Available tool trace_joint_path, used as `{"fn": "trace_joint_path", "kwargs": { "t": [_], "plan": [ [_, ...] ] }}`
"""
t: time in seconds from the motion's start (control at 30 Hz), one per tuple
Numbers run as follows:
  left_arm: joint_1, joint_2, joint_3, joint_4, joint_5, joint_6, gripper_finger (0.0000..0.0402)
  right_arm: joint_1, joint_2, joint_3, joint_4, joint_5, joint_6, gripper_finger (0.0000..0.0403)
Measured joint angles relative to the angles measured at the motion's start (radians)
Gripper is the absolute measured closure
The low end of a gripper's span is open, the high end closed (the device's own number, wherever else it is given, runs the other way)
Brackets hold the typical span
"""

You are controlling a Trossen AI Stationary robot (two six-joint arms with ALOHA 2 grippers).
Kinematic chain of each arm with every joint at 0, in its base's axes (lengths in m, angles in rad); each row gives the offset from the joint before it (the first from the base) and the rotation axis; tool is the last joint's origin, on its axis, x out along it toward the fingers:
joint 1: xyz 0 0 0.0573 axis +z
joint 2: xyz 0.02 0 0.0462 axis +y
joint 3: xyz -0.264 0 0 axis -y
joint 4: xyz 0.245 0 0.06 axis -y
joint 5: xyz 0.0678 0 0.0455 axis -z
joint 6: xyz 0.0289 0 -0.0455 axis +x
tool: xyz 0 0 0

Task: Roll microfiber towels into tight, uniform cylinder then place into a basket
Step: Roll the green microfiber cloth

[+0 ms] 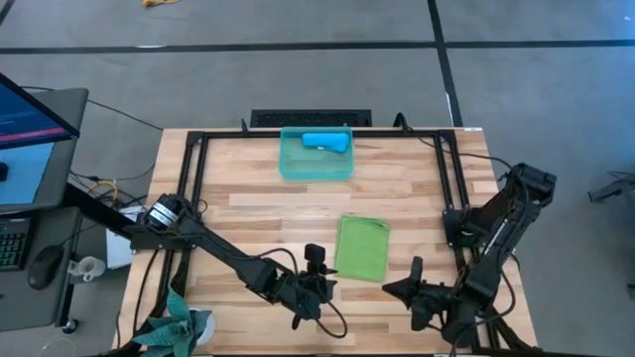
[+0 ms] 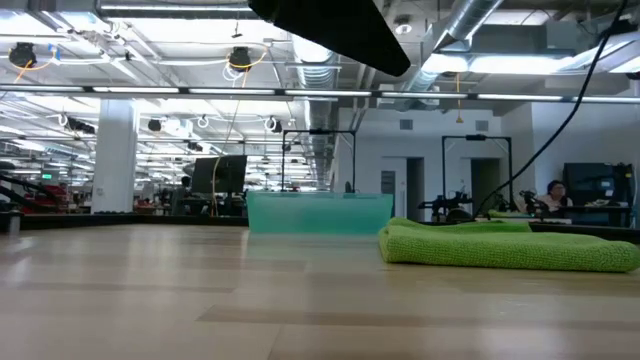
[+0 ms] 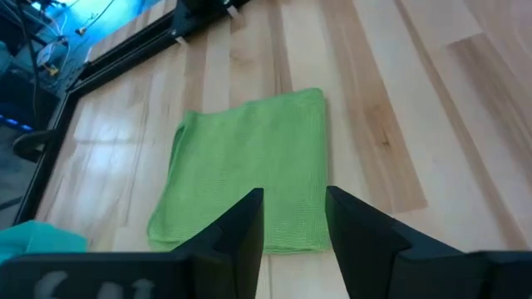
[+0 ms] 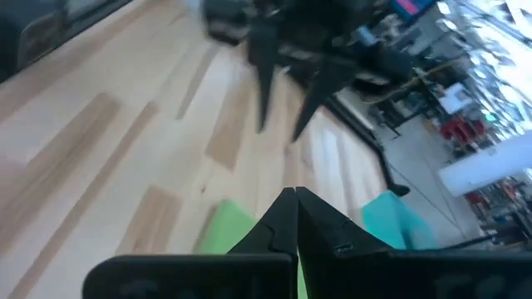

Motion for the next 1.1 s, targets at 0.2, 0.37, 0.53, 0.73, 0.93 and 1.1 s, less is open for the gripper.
{"fn": "trace_joint_path", "kwargs": {
  "t": [0.2,0.37,0.53,0.73,0.93,1.1],
  "plan": [
    [0.000,0.000,-0.001,-0.020,0.025,-0.037,0.0237,-0.016,-0.029,0.002,0.134,0.022,0.007,0.0384],
    [0.005,0.006,-0.002,-0.016,0.123,-0.046,0.0209,-0.022,-0.030,0.003,0.211,-0.006,0.096,0.0374],
    [0.011,0.052,-0.001,0.017,0.149,0.007,0.0205,-0.024,-0.011,0.003,0.159,-0.022,0.178,0.0347],
    [0.024,0.116,-0.003,0.054,0.153,0.076,0.0205,-0.032,-0.001,0.002,0.107,-0.074,0.304,0.0313],
    [0.054,0.157,-0.001,0.124,0.165,0.080,0.0205,-0.034,-0.001,-0.017,0.018,-0.206,0.504,0.0273],
    [0.079,0.200,-0.002,0.129,0.174,0.095,0.0205,-0.036,-0.001,-0.073,0.014,-0.273,0.622,0.0240]
  ]
}}
